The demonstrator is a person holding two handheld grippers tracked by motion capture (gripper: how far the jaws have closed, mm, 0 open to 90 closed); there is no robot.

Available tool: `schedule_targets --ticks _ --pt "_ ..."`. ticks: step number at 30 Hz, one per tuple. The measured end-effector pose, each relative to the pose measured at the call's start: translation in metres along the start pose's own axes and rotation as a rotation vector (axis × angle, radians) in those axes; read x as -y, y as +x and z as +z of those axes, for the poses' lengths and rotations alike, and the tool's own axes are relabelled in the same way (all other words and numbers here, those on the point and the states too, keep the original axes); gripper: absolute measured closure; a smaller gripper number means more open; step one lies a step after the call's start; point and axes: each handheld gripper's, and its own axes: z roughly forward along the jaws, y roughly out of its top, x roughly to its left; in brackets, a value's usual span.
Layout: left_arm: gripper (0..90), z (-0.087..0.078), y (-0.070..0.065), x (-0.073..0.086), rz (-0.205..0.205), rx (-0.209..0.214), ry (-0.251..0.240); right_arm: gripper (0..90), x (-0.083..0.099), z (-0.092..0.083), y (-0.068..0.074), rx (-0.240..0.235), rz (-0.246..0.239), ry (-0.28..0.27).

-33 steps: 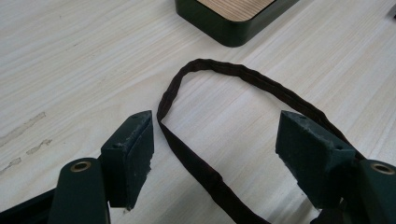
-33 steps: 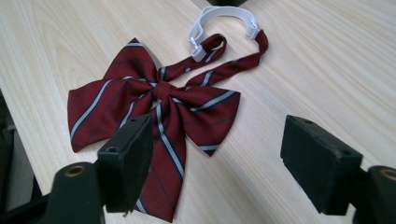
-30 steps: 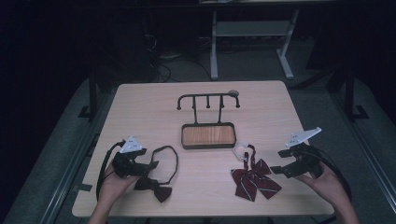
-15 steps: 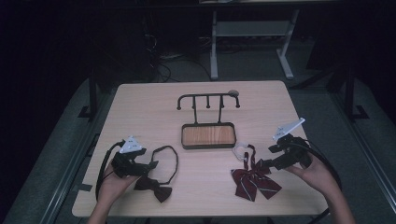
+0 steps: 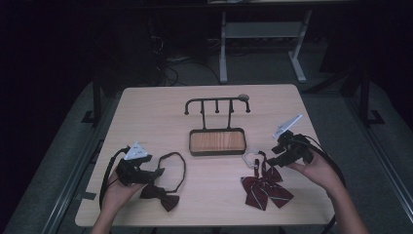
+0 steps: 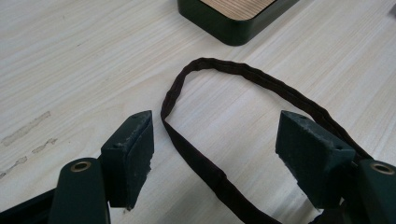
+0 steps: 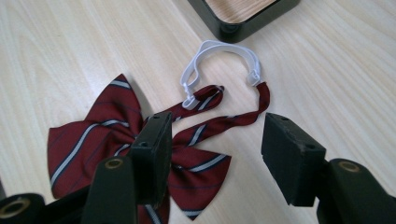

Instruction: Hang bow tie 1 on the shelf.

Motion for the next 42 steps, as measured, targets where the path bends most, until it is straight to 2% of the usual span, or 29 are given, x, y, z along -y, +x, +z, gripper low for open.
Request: schedule_targets --ticks 3,5,20,28,42 --pt "28.4 0.001 -0.001 0.000 -0.013 0.002 -0.012 44.3 -0.005 0.004 -0.003 0.009 -0.015 0.017" --pt "28.5 0.000 0.000 0.000 -0.004 0.002 -0.006 45.3 -0.008 0.007 -0.006 0.012 -0.023 0.019" --pt "28.5 0.001 0.000 0.000 0.000 0.006 -0.006 51.2 -0.022 0.035 -0.025 0.016 -0.013 0.040" --pt "28.5 0.001 0.000 0.000 0.000 0.008 -0.005 55.0 -0.027 0.051 -0.030 0.022 -0.005 0.075" --pt "28.5 0.002 0.000 0.000 0.001 0.012 0.001 61.5 -0.031 0.063 -0.032 0.044 -0.009 0.108"
